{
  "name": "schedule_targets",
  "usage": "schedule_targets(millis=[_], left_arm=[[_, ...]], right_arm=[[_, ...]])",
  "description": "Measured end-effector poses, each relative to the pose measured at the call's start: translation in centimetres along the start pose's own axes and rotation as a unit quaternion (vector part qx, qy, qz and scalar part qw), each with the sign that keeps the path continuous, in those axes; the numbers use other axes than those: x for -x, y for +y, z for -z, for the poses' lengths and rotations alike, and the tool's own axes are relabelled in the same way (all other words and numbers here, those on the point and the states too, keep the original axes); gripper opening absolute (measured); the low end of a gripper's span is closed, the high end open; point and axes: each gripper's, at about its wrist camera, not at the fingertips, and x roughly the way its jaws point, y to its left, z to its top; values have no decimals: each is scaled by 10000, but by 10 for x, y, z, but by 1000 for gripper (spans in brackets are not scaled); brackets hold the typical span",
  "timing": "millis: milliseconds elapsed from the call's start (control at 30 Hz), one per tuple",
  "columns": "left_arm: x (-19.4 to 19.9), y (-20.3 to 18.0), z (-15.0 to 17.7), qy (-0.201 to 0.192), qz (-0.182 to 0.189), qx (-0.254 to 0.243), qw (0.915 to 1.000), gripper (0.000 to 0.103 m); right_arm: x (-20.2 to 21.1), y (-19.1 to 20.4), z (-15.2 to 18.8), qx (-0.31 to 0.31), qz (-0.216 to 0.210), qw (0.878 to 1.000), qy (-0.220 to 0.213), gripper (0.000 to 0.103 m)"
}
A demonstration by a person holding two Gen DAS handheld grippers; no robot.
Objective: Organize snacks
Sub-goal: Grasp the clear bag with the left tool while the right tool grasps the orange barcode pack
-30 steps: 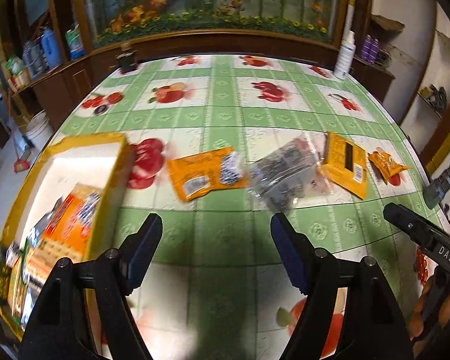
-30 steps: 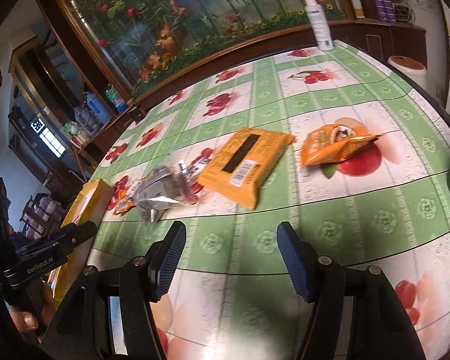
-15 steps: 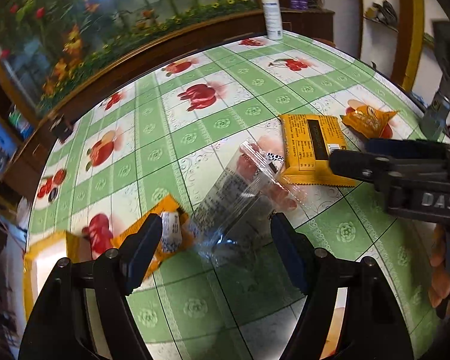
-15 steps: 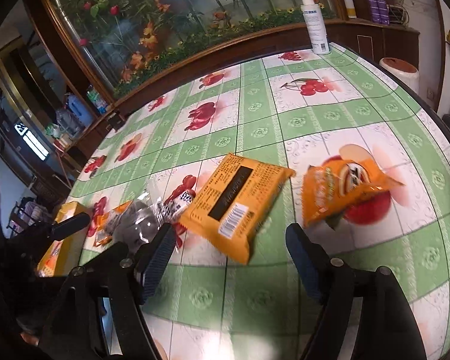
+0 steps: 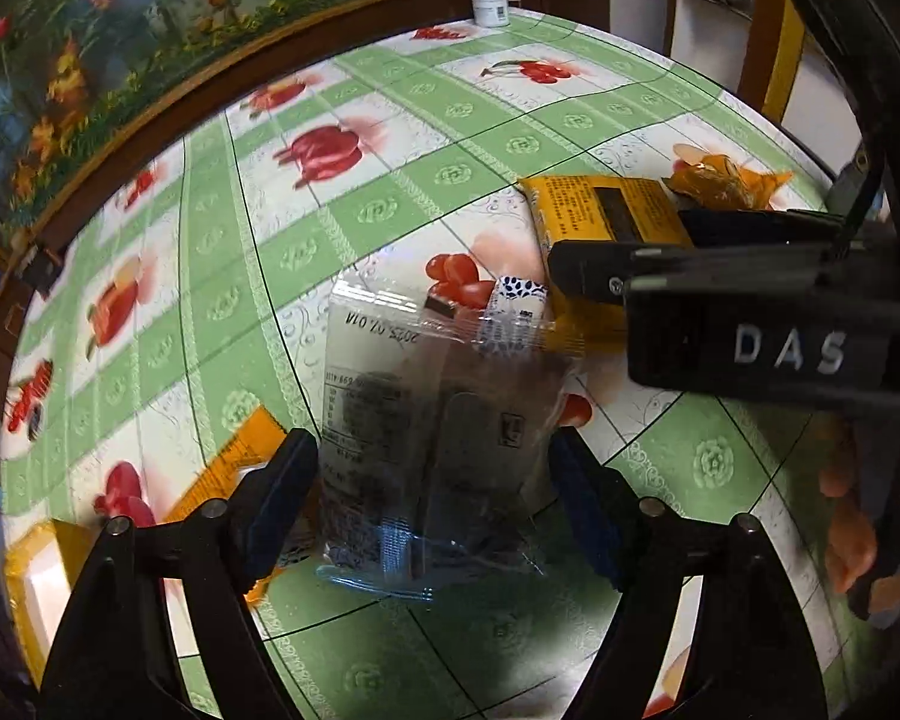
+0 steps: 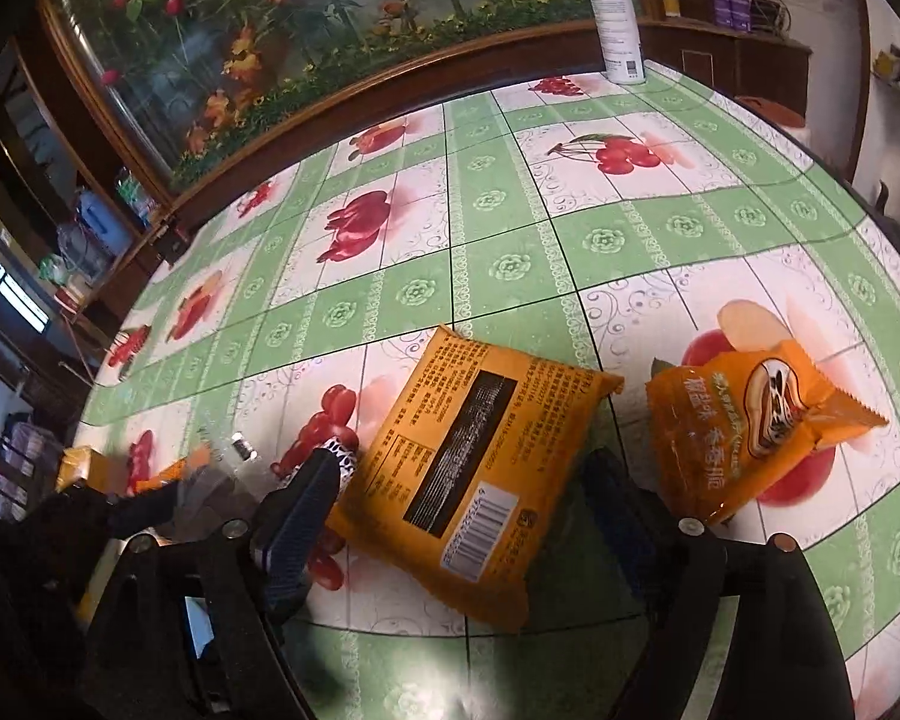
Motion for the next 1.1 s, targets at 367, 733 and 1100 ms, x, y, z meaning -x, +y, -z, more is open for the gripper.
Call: schedule_targets(millis=[367,733,1100], left_arm=[[4,13,12,-69,216,790,9966,61],[49,15,47,-337,729,1568,9844,51],[86,18,87,-636,852,2142,9710,43]], right_arm=[[2,12,10,985,406,9942,-167,72],[37,-6,38,882,2,9959,-200,72],[89,-14,69,500,-926,9939,-320,71]])
